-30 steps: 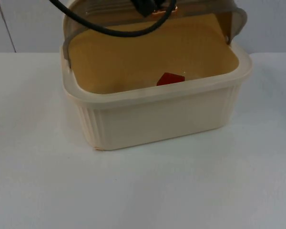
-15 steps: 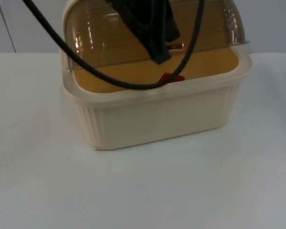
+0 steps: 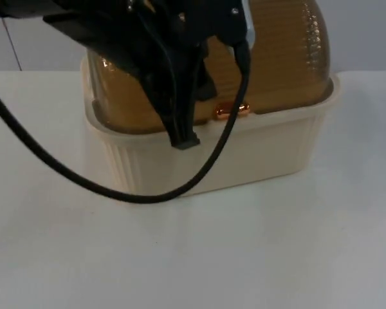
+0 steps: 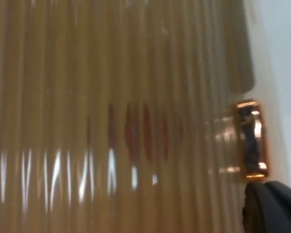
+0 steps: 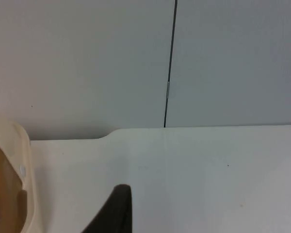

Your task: Open the box lid with the left hand, place the block into the box with the right hand, then close the box lid with the left hand.

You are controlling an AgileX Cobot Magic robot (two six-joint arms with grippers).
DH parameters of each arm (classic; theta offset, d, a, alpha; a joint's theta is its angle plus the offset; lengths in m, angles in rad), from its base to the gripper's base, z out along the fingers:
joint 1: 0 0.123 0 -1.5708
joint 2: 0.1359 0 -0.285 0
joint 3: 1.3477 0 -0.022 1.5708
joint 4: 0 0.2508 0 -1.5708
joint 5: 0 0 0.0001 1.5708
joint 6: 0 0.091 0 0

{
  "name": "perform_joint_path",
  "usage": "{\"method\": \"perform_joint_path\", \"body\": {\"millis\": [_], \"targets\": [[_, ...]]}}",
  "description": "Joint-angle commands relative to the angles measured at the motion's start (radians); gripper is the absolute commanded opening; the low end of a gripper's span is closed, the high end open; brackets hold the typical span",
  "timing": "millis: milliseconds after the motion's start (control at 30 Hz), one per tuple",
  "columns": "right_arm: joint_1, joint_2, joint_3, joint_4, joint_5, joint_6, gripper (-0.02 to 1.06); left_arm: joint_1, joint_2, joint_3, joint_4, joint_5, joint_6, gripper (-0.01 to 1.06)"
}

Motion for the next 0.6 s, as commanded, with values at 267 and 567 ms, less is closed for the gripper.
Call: {"method": "perform_joint_path", "body": {"millis": [267,567], "targets": [[-0.003,-0.006,-0.003,-0.002,0.013,0.005,1.05,-0.091,-0.188,0.092,-0.099,-0.16,-0.039,0.0],[-0.003,-0.006,-0.003,-0.002,0.015,0.009,1.05,-0.095,-0.356,0.092,-0.439,-0.448,-0.11,0.0]]}}
